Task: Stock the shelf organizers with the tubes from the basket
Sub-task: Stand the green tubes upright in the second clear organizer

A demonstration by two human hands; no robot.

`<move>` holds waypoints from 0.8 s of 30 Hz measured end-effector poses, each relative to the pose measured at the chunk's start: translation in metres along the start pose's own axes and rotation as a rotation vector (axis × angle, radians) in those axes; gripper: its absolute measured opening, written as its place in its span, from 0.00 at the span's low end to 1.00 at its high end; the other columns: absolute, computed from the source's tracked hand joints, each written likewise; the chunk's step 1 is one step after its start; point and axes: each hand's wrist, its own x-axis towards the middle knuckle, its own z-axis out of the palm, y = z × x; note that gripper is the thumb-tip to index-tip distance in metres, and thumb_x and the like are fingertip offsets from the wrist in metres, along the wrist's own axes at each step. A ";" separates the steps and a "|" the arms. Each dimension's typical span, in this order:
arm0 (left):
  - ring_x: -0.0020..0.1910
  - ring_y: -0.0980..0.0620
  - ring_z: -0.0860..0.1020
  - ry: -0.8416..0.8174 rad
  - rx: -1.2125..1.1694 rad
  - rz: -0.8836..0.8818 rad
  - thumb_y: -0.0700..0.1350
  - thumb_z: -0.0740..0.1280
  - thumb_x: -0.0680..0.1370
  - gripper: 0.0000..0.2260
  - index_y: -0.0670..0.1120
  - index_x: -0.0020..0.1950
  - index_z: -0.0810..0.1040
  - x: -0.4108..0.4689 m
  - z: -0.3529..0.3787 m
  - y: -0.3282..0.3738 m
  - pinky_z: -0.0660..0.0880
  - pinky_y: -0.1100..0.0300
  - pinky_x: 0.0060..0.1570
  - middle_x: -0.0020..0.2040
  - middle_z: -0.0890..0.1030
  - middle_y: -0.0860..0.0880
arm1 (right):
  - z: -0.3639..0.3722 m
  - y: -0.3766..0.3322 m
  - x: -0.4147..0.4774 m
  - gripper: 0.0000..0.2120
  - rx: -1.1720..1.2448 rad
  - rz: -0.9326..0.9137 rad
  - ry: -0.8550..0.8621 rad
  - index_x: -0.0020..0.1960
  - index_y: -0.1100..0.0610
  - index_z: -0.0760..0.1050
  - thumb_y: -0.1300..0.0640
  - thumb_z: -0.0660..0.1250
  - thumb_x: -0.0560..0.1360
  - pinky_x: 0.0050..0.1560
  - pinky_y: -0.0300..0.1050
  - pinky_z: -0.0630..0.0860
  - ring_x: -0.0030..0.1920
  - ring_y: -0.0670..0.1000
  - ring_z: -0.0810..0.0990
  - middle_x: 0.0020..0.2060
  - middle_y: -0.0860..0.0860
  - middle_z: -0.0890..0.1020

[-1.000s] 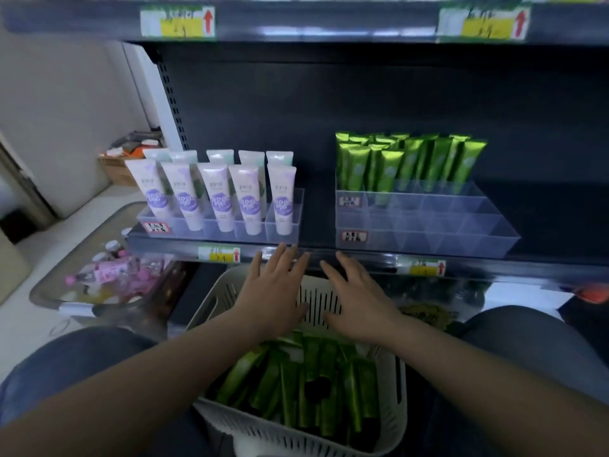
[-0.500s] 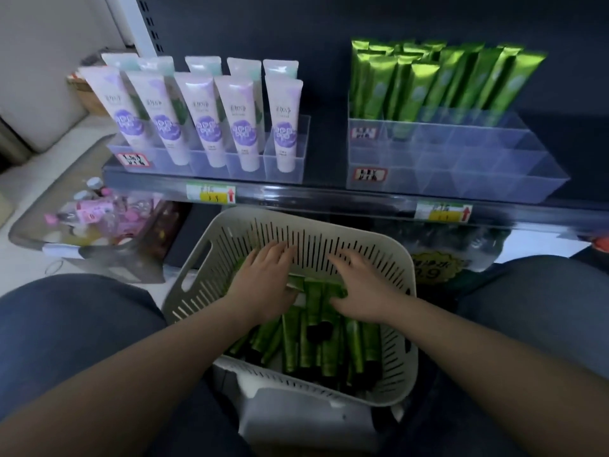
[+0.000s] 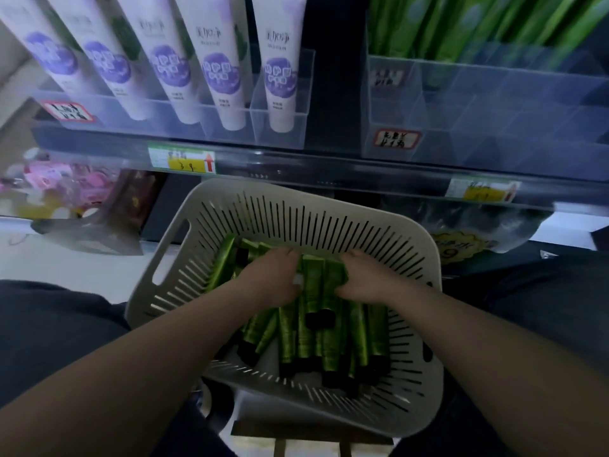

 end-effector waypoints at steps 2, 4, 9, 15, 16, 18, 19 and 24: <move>0.65 0.46 0.67 -0.013 -0.019 -0.002 0.49 0.64 0.76 0.26 0.44 0.71 0.62 0.012 0.004 0.002 0.67 0.56 0.60 0.67 0.68 0.44 | 0.003 0.002 0.011 0.09 -0.010 0.014 -0.021 0.51 0.51 0.72 0.55 0.65 0.72 0.52 0.45 0.72 0.53 0.49 0.68 0.45 0.48 0.68; 0.64 0.46 0.69 -0.026 -0.041 -0.001 0.47 0.65 0.76 0.24 0.44 0.70 0.63 0.025 0.007 0.003 0.69 0.55 0.59 0.66 0.69 0.43 | 0.007 0.004 0.022 0.06 -0.019 0.042 -0.039 0.42 0.47 0.68 0.56 0.64 0.72 0.54 0.48 0.73 0.53 0.50 0.68 0.47 0.50 0.69; 0.59 0.47 0.73 -0.053 -0.085 0.007 0.47 0.64 0.76 0.21 0.43 0.67 0.68 0.055 0.018 0.003 0.74 0.52 0.57 0.62 0.73 0.43 | 0.019 0.009 0.047 0.15 0.003 0.086 -0.011 0.33 0.48 0.62 0.61 0.62 0.74 0.39 0.42 0.71 0.42 0.51 0.74 0.42 0.52 0.72; 0.61 0.47 0.71 -0.143 -0.064 0.072 0.43 0.61 0.78 0.14 0.40 0.63 0.72 0.078 0.034 0.006 0.68 0.59 0.60 0.62 0.74 0.41 | 0.034 0.017 0.064 0.14 -0.026 0.089 -0.054 0.62 0.59 0.72 0.60 0.59 0.77 0.52 0.43 0.72 0.55 0.55 0.74 0.60 0.58 0.74; 0.61 0.47 0.71 -0.145 -0.060 0.077 0.43 0.60 0.79 0.15 0.40 0.63 0.72 0.080 0.036 0.006 0.66 0.60 0.60 0.63 0.73 0.41 | 0.035 0.018 0.066 0.15 -0.028 0.082 -0.050 0.64 0.59 0.71 0.60 0.59 0.78 0.55 0.43 0.72 0.58 0.56 0.73 0.62 0.58 0.72; 0.64 0.47 0.69 -0.137 -0.052 0.092 0.44 0.60 0.79 0.17 0.40 0.66 0.69 0.083 0.038 0.005 0.66 0.59 0.61 0.65 0.71 0.41 | 0.037 0.019 0.069 0.16 -0.038 0.087 -0.045 0.65 0.59 0.70 0.59 0.59 0.78 0.58 0.45 0.72 0.60 0.56 0.72 0.63 0.59 0.71; 0.65 0.47 0.68 -0.132 -0.042 0.103 0.44 0.60 0.79 0.18 0.40 0.67 0.68 0.085 0.038 0.004 0.66 0.58 0.63 0.66 0.70 0.41 | 0.037 0.019 0.070 0.17 -0.040 0.089 -0.042 0.65 0.59 0.69 0.58 0.60 0.77 0.58 0.44 0.71 0.60 0.56 0.71 0.64 0.58 0.70; 0.65 0.45 0.68 -0.129 0.020 0.121 0.46 0.64 0.77 0.23 0.40 0.70 0.66 0.088 0.037 0.003 0.68 0.53 0.65 0.67 0.67 0.41 | 0.038 0.021 0.071 0.17 -0.044 0.095 -0.038 0.63 0.59 0.71 0.56 0.62 0.77 0.51 0.41 0.69 0.58 0.55 0.72 0.63 0.58 0.69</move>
